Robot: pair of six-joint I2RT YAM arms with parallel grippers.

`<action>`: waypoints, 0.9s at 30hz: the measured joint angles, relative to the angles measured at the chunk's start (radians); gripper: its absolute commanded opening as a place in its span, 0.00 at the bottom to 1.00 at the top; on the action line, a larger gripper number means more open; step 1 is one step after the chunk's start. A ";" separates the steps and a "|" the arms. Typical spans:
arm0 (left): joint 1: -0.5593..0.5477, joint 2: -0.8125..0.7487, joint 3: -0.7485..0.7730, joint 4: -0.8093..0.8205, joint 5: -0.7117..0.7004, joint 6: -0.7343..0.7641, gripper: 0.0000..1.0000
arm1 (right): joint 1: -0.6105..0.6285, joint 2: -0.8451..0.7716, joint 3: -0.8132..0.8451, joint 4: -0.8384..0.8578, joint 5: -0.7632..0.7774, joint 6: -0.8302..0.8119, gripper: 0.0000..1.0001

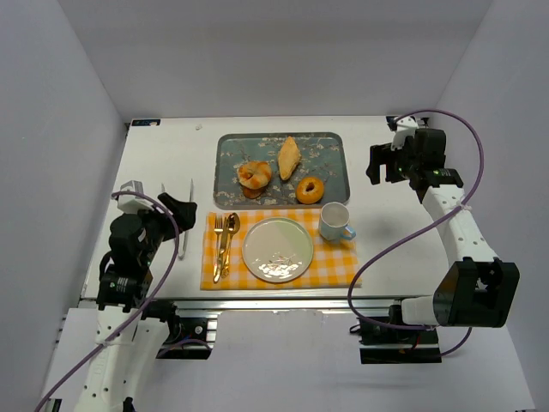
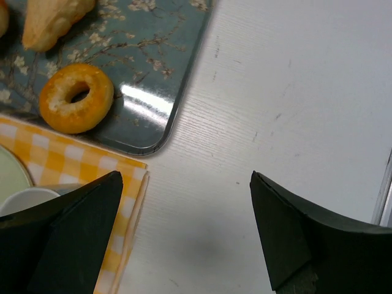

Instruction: Place the bread

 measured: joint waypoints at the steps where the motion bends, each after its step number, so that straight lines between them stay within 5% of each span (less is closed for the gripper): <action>1: 0.000 0.003 -0.001 0.000 0.006 0.000 0.98 | 0.000 0.000 0.000 0.000 -0.020 -0.013 0.89; 6: 0.000 0.064 -0.011 0.000 0.034 0.003 0.92 | 0.012 -0.013 -0.002 -0.048 -0.239 -0.271 0.89; 8: 0.000 0.100 -0.011 0.000 0.045 0.008 0.79 | 0.052 -0.027 -0.008 -0.072 -0.302 -0.364 0.89; 12: 0.000 0.187 -0.006 -0.006 0.060 0.031 0.35 | 0.153 -0.061 -0.044 -0.097 -0.394 -0.483 0.89; 15: 0.000 0.250 0.011 -0.029 0.052 0.050 0.38 | 0.172 -0.076 -0.070 -0.112 -0.452 -0.517 0.45; 16: 0.000 0.266 0.018 -0.037 0.045 0.055 0.58 | 0.175 -0.076 -0.073 -0.114 -0.462 -0.513 0.07; 17: 0.000 0.279 0.027 -0.048 0.033 0.061 0.69 | 0.180 -0.076 -0.076 -0.109 -0.466 -0.500 0.05; 18: 0.000 0.290 0.037 -0.062 0.018 0.064 0.79 | 0.183 -0.076 -0.080 -0.103 -0.469 -0.476 0.09; 19: 0.000 0.299 0.046 -0.077 -0.003 0.067 0.92 | 0.187 -0.077 -0.087 -0.094 -0.469 -0.454 0.39; 20: 0.000 0.312 0.056 -0.089 -0.025 0.065 0.96 | 0.193 -0.077 -0.096 -0.079 -0.468 -0.430 0.55; 21: 0.000 0.324 0.066 -0.098 -0.043 0.069 0.98 | 0.197 -0.077 -0.105 -0.067 -0.463 -0.405 0.83; 27: 0.000 0.479 0.105 -0.130 -0.164 0.100 0.98 | 0.213 -0.076 -0.134 -0.024 -0.453 -0.320 0.89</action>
